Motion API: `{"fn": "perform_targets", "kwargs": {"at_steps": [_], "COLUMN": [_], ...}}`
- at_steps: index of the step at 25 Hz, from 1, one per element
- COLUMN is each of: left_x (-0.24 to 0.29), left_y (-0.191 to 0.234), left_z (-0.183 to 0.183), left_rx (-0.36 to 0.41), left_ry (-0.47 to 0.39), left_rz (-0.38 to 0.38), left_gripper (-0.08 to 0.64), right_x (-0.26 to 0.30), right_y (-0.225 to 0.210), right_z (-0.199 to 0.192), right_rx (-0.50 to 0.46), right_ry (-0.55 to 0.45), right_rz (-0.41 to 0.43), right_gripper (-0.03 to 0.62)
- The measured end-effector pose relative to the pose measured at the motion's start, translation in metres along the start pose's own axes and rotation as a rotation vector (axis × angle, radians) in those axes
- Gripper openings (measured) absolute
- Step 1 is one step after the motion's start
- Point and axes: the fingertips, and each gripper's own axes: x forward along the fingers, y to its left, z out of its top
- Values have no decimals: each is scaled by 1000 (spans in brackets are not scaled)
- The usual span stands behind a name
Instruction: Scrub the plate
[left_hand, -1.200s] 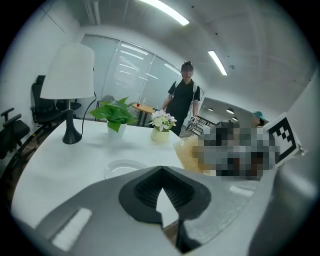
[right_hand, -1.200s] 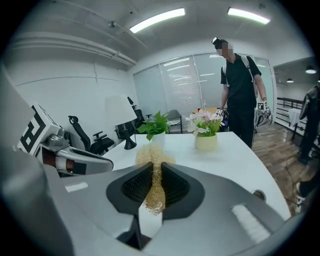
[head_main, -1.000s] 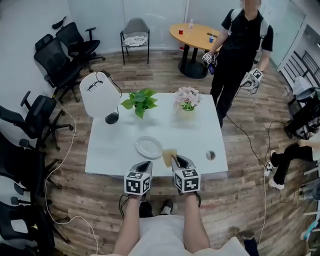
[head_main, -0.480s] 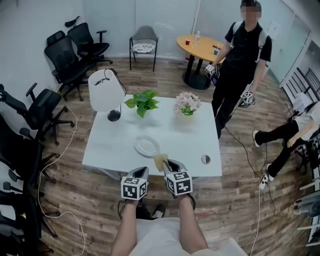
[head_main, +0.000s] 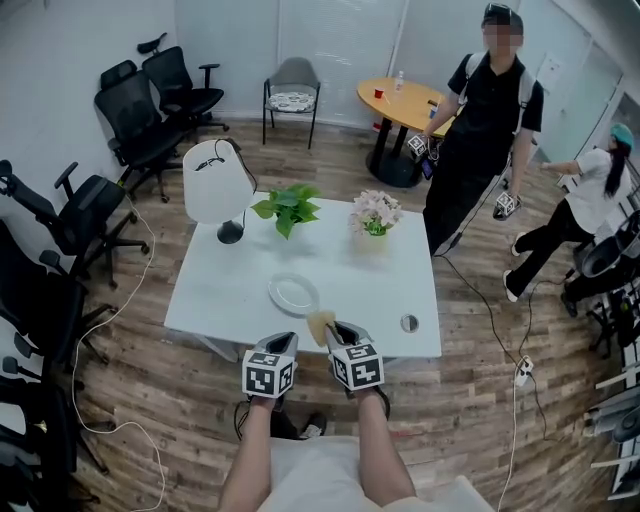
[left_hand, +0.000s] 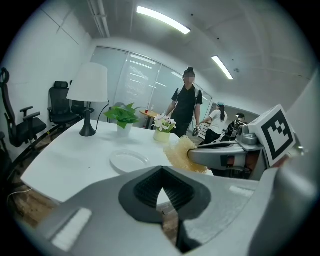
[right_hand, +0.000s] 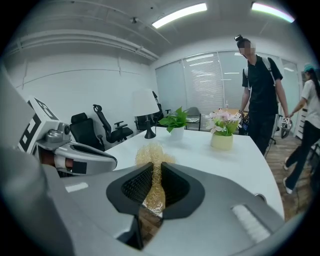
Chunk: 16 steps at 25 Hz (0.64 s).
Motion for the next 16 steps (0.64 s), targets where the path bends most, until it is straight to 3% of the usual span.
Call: {"fn": "perform_targets", "kwargs": {"at_steps": [16], "left_x": [4], "left_y": [-10], "left_z": [5], "left_rx": [32], "left_ry": [9], "left_rz": [-10], "left_gripper": [0], "right_x": [-4], "right_y": [-4], "right_z": [-6], "right_rx": [26], "right_ry": [2], "right_rz": [5], "right_gripper": [69]}}
